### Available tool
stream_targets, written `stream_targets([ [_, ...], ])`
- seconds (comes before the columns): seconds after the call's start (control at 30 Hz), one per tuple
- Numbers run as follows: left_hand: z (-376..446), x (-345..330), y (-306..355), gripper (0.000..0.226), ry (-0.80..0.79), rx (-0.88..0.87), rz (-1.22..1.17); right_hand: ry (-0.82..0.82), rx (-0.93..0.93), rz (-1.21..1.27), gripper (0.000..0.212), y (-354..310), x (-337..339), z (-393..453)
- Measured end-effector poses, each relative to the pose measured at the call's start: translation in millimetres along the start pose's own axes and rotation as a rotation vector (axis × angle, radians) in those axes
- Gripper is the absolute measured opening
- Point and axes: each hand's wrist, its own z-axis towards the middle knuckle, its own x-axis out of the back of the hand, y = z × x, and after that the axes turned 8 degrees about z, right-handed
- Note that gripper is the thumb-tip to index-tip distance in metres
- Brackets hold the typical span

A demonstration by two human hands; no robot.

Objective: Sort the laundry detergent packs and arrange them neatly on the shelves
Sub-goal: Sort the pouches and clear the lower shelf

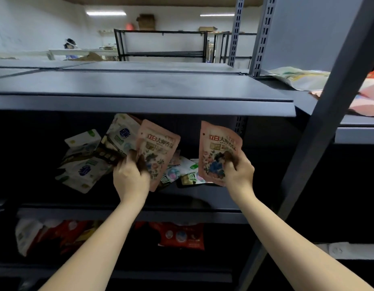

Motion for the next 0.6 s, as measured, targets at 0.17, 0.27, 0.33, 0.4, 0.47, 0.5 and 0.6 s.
stream_targets([
  [0.17, -26, 24, 21, 0.006, 0.114, -0.13, -0.069, 0.056, 0.266, -0.065, 0.012, -18, 28, -21],
  [0.27, -40, 36, 29, 0.017, 0.125, -0.206, -0.163, 0.114, 0.412, -0.105, 0.019, -28, 46, -33],
  [0.33, -49, 45, 36, 0.02, 0.121, -0.245, -0.222, 0.131, 0.45, -0.106, 0.02, -35, 58, -43],
  [0.4, -57, 55, 45, 0.022, 0.129, -0.278, -0.266, 0.139, 0.437, -0.076, 0.02, -43, 71, -53],
  [0.47, -65, 65, 58, 0.021, 0.154, -0.299, -0.317, 0.142, 0.419, -0.025, 0.017, -56, 88, -65],
  [0.5, -69, 69, 66, 0.018, 0.167, -0.299, -0.346, 0.151, 0.407, 0.006, 0.016, -63, 96, -69],
  [0.6, -83, 79, 91, 0.016, 0.187, -0.304, -0.443, 0.214, 0.402, 0.067, 0.022, -81, 123, -78],
])
